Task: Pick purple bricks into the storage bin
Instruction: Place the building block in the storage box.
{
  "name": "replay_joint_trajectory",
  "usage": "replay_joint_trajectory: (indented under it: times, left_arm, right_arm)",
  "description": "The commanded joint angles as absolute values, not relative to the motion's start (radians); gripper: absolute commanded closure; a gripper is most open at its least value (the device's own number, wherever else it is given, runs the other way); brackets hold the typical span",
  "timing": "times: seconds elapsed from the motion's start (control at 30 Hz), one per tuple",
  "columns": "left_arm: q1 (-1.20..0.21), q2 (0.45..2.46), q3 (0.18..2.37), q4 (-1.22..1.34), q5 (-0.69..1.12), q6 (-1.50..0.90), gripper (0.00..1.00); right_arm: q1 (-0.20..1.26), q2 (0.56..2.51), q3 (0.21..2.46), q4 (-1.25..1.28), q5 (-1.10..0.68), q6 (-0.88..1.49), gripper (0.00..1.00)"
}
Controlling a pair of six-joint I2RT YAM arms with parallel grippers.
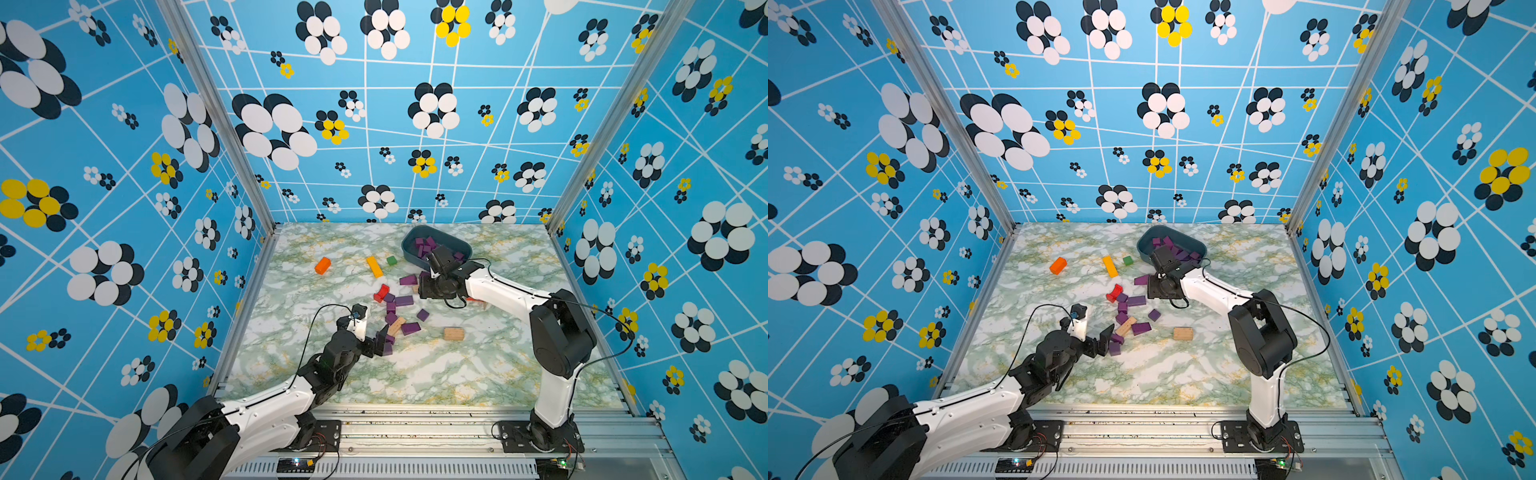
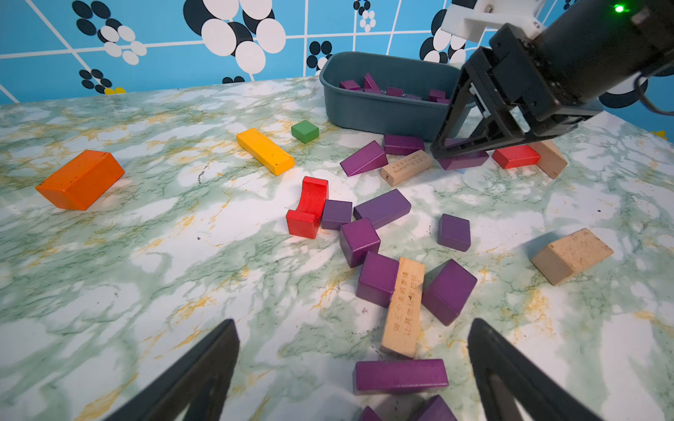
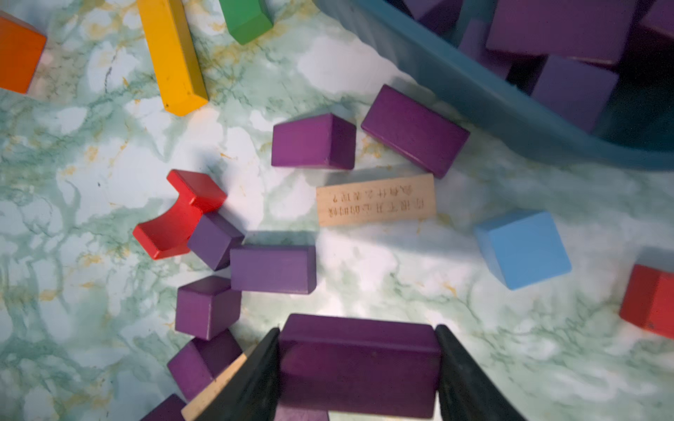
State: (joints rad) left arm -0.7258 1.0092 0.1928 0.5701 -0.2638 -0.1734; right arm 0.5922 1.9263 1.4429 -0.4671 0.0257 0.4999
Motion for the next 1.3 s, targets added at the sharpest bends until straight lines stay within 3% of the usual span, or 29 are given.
replay_joint_trajectory:
  times: [0.0,0.6,0.83,0.9,1.0,1.27]
  left_arm:
    - [-0.715,1.015,0.208,0.584,-0.284,-0.190,0.01]
    - [-0.703,1.067,0.222,0.594,-0.277,-0.203,0.01]
    - [-0.698,1.060,0.225,0.578,-0.285,-0.205,0.01]
    - [-0.696,1.060,0.230,0.565,-0.288,-0.208,0.01]
    - [-0.696,1.059,0.232,0.562,-0.286,-0.210,0.01]
    - [-0.678,1.083,0.268,0.490,-0.297,-0.217,0.01]
  right_arm:
    - [0.557,1.960,1.509,-0.464,-0.047,0.487,0.50]
    - [0.371,2.078,1.793,-0.467,-0.152,0.485,0.48]
    - [0.324,2.192,1.984,-0.605,-0.097,0.461,0.26]
    - [0.324,2.203,2.017,-0.650,-0.088,0.444,0.12]
    - [0.325,2.156,1.990,-0.677,-0.087,0.436,0.02]
    - [0.333,1.902,1.690,-0.610,-0.097,0.444,0.01]
